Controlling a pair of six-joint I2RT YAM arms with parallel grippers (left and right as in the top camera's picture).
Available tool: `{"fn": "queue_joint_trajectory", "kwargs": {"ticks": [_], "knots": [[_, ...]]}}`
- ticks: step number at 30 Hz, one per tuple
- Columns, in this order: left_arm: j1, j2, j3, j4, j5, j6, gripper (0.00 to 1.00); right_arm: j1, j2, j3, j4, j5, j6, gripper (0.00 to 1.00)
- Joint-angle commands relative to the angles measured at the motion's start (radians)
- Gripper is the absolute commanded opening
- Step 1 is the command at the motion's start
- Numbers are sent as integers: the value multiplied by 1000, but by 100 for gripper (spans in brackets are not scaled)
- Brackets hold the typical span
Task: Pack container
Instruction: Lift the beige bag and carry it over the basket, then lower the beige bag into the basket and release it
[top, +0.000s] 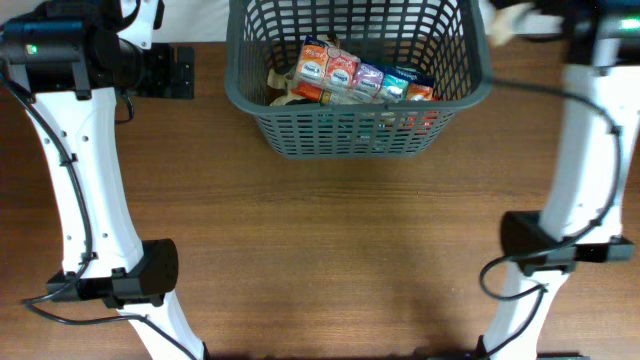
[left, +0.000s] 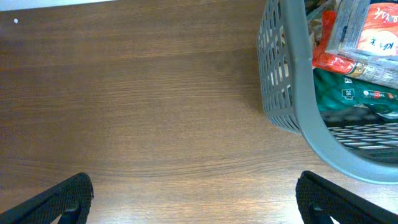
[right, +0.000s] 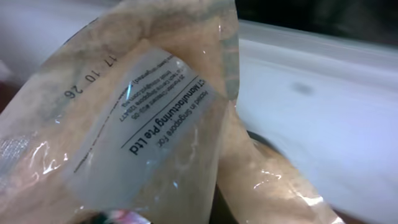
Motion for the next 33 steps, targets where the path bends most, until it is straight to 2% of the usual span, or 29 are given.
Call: {"fn": "queue_joint_trajectory", "kwargs": {"ticks": [1,3,11,21,22,24,25,27,33], "knots": [[2,-24,-4,0,-7,-9,99,135,-1,-6,2,123,-222,4],[2,-24,-4,0,-7,-9,99,191,24,-15,2,153,-280,4],[2,-24,-4,0,-7,-9,99,332,193,-16,86,145,-287,4],[2,-24,-4,0,-7,-9,99,365,348,-18,116,148,-271,4],[2,-24,-4,0,-7,-9,99,365,353,-23,113,148,-271,10],[2,-24,-4,0,-7,-9,99,365,353,-33,114,148,-259,37],[2,-24,-4,0,-7,-9,99,365,353,-33,114,148,-248,44],[2,-24,-4,0,-7,-9,99,365,353,-32,119,148,-216,48],[2,-24,-4,0,-7,-9,99,365,318,-2,131,148,-55,49]]}}
